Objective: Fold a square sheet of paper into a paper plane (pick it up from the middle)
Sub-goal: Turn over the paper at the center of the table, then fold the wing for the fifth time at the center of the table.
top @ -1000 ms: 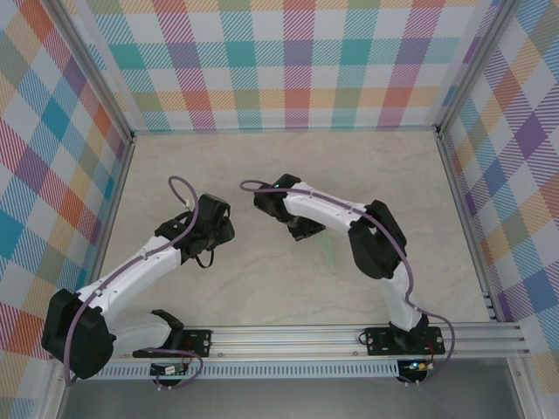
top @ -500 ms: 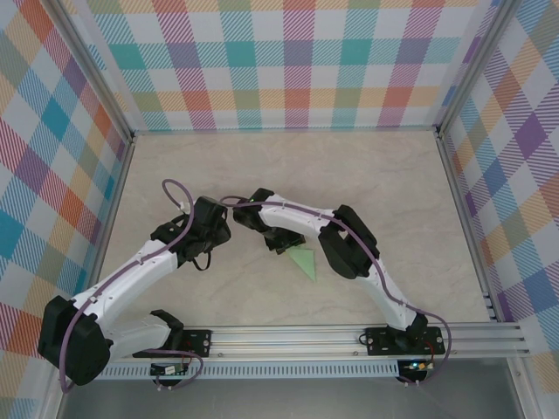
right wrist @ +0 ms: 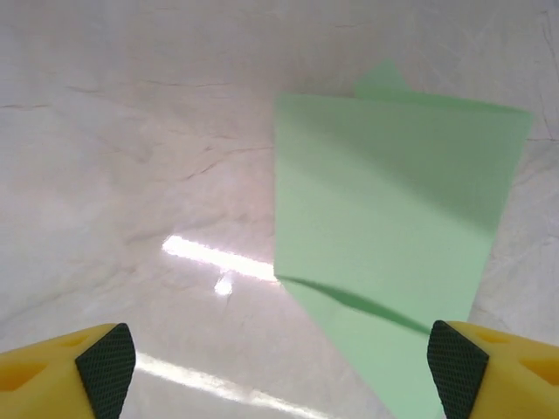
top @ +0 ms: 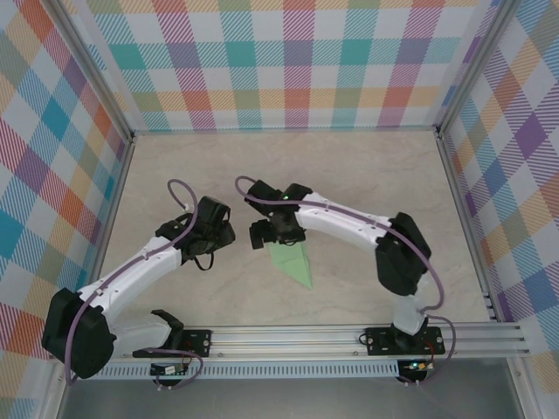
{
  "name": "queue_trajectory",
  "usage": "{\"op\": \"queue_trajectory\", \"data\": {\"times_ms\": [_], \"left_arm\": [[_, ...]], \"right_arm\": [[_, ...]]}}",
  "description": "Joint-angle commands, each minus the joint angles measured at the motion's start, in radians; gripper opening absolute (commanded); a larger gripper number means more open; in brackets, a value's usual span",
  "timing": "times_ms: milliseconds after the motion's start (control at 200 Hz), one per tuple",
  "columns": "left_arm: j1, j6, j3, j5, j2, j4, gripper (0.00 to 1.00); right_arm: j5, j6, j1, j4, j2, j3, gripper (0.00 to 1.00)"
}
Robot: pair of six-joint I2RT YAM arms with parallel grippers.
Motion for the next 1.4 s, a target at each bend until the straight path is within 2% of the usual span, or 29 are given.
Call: {"op": "queue_trajectory", "data": {"times_ms": [0,50,125,255,410,550,930,1395], "left_arm": [[0.017,0.011,0.004,0.075,0.028,0.020,0.52],[0.016,0.012,0.006,0.120,0.045,0.044,0.53],[0.016,0.015,0.007,0.195,0.079,0.089,0.53],[0.014,-0.002,0.007,0.324,0.147,0.168,0.53],[0.006,-0.041,0.001,0.387,0.207,0.221,0.53],[-0.002,-0.060,0.009,0.409,0.234,0.232,0.53],[-0.022,-0.077,0.016,0.432,0.267,0.242,0.53],[-0.067,-0.073,0.089,0.483,0.357,0.267,0.54]], "right_arm": [[-0.122,0.016,-0.060,0.224,-0.160,-0.206,0.81],[-0.218,0.026,-0.107,0.349,-0.246,-0.338,0.65],[-0.369,0.035,-0.188,0.527,-0.351,-0.531,0.48],[-0.529,0.030,-0.297,0.645,-0.437,-0.715,0.24],[-0.633,0.003,-0.321,0.690,-0.420,-0.770,0.15],[-0.675,0.003,-0.321,0.748,-0.363,-0.778,0.14],[-0.677,-0.031,-0.336,0.766,-0.224,-0.763,0.12],[-0.780,0.050,-0.474,1.035,-0.106,-0.935,0.13]]}}
